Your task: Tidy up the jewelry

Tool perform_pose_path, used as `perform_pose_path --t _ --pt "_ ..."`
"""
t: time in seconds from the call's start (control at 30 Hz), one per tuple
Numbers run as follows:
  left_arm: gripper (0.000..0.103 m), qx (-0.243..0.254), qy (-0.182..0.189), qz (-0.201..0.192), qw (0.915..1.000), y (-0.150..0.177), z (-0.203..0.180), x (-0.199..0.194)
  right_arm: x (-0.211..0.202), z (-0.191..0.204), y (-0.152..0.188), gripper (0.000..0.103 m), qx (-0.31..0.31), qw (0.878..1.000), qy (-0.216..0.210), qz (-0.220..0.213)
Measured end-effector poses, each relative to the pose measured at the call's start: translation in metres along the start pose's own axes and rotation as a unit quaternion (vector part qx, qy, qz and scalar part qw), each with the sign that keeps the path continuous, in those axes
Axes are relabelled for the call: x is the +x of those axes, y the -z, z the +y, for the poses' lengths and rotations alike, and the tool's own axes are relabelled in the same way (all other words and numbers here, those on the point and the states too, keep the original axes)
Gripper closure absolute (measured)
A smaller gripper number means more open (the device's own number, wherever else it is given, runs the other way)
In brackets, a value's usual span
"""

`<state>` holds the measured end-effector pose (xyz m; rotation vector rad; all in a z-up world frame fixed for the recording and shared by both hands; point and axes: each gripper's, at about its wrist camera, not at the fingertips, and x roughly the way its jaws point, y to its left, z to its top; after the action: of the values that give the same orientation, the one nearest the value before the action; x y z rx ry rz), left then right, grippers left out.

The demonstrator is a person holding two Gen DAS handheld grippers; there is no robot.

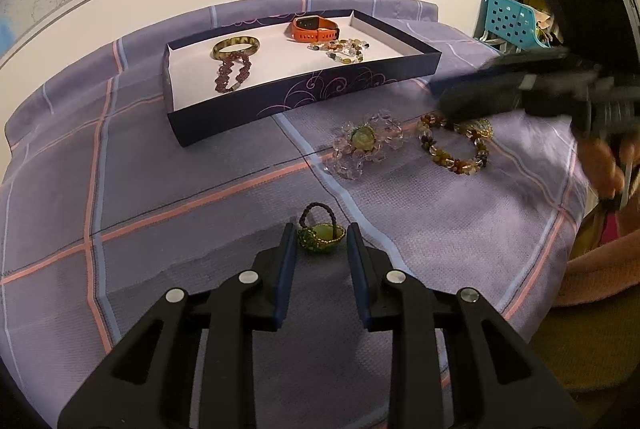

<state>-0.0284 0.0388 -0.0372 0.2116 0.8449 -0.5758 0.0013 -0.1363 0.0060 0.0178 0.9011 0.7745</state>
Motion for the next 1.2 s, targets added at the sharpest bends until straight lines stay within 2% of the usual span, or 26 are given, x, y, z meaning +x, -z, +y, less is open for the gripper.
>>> perform_pose_path --t 0.13,0.23,0.3,0.43,0.57,1.07,1.2 --pt "0.077 0.005 -0.005 -0.001 1.0 0.001 -0.002 0.0 0.052 0.017 -0.01 0.082 -0.004 0.998 -0.049 0.047" --pt "0.077 0.005 -0.004 -0.003 1.0 0.003 -0.002 -0.002 0.072 0.016 -0.012 0.085 0.006 0.996 -0.052 0.067" --pt "0.077 0.003 -0.002 -0.004 1.0 0.004 -0.001 -0.002 0.077 0.012 -0.012 0.1 0.017 0.995 -0.065 0.073" --pt "0.077 -0.005 0.006 -0.007 0.9999 0.007 0.003 -0.005 0.07 0.001 -0.008 0.1 0.052 0.993 -0.091 0.061" --pt "0.077 -0.007 0.005 -0.014 0.9999 0.009 0.004 -0.005 0.067 -0.009 -0.002 0.1 0.072 0.992 -0.083 0.061" --pt "0.088 -0.012 0.003 -0.007 0.9999 -0.005 0.005 0.005 0.059 -0.008 0.011 0.1 0.079 0.991 -0.096 0.054" --pt "0.088 -0.018 0.003 -0.006 0.9998 -0.005 0.005 0.005 0.044 -0.012 0.007 0.101 0.09 0.989 -0.112 0.018"
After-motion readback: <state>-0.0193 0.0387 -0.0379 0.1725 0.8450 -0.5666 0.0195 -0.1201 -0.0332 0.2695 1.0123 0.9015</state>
